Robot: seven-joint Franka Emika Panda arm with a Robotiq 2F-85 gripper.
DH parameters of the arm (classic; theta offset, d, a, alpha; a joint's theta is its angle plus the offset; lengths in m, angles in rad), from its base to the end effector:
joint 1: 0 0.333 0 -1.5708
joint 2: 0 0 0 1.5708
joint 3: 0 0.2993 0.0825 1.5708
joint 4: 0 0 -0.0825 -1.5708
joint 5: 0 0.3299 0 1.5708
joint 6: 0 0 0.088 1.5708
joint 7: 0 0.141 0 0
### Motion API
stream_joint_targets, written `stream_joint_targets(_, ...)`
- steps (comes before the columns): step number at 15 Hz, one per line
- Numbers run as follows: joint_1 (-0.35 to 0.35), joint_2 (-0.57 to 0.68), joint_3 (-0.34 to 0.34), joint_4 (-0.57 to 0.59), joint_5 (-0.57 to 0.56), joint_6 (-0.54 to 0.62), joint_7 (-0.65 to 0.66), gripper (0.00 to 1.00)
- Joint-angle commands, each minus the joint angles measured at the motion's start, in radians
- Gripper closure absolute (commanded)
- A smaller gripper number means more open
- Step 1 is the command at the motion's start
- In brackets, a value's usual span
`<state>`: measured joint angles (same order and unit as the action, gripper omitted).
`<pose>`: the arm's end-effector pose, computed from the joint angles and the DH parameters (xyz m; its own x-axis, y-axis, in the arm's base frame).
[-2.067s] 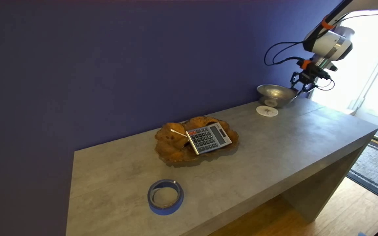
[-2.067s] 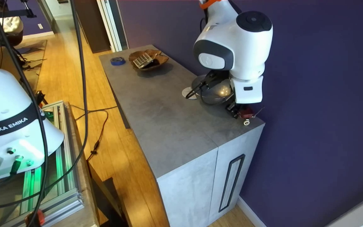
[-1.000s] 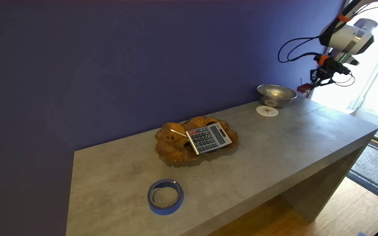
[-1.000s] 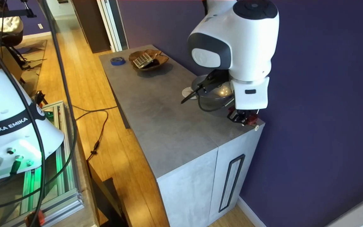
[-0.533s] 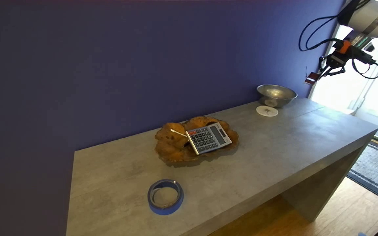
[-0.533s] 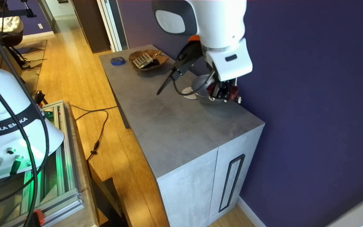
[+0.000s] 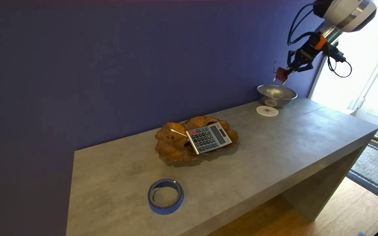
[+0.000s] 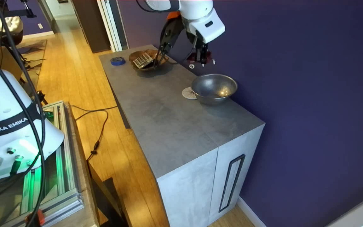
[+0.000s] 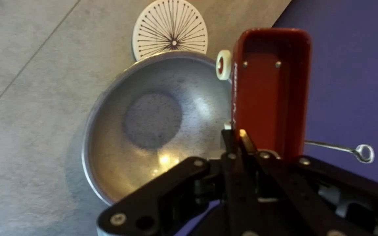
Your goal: Put the red wagon in the silver bowl
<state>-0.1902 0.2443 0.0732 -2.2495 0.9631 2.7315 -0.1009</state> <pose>0.5217 -0.0815 0.2675 0.6333 -0.7731 0.0362 -0.6561 -0.5611 -0.5048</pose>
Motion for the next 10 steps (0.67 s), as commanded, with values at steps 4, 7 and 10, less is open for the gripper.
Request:
stream_joint_targets(4, -0.002, 0.180, -0.043, 0.169, -0.051, -0.005, 0.078, 0.99)
stream_joint_targets(7, 0.015, 0.255, -0.105, 0.225, -0.086, -0.025, 0.131, 0.99)
stream_joint_targets(10, 0.024, 0.317, -0.130, 0.266, -0.138, -0.042, 0.191, 0.99)
